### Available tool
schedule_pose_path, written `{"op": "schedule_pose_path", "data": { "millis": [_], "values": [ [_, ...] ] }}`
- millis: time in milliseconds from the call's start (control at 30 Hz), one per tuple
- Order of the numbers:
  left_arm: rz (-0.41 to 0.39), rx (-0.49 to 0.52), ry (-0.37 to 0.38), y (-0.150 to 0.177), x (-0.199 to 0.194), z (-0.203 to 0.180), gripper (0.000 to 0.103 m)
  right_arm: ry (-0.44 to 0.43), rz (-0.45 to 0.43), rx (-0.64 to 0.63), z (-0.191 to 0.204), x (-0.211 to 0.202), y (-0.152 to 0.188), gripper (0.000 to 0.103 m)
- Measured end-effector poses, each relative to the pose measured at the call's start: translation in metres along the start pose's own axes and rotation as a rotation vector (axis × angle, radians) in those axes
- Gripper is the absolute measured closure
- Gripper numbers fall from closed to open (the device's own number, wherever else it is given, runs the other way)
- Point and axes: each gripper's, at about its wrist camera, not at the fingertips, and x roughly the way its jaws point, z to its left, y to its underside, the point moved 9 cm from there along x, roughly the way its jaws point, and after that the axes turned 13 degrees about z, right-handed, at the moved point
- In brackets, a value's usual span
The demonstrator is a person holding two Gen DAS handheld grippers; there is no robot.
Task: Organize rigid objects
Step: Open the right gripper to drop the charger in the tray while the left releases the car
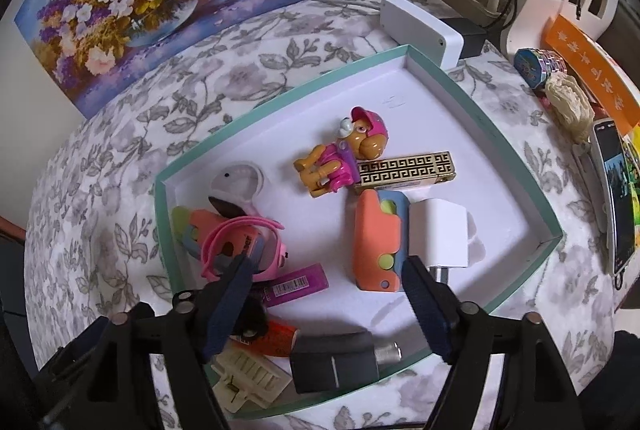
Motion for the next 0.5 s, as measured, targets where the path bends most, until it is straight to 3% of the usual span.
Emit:
{"op": "schedule_pose_path", "data": {
  "millis": [100, 133, 200, 367, 500],
  "values": [
    [0.019, -0.028, -0.018, 0.003, 0.007, 0.012, 0.018, 0.015, -0.002, -0.021, 0.005, 0.001, 0.002, 0.020],
    [0.021, -0.038, -0.024, 0.003, 0.008, 0.017, 0.008, 0.025, -0.004, -0.029, 0.006, 0.001, 0.003, 0.016],
    [0.015, -0.052, -0.036, 0.003, 0.009, 0.025, 0.005, 0.038, -0.012, -0.046, 0.010, 0.000, 0.006, 0.000],
    [-0.005, -0.073, -0.087, 0.005, 0.004, 0.047, 0.003, 0.053, -0.037, -0.088, 0.019, -0.005, 0.013, 0.000],
    [-0.004, -0.077, -0.078, 0.007, -0.001, 0.057, 0.002, 0.067, -0.043, -0.119, 0.026, -0.008, 0.023, 0.000]
  ]
}}
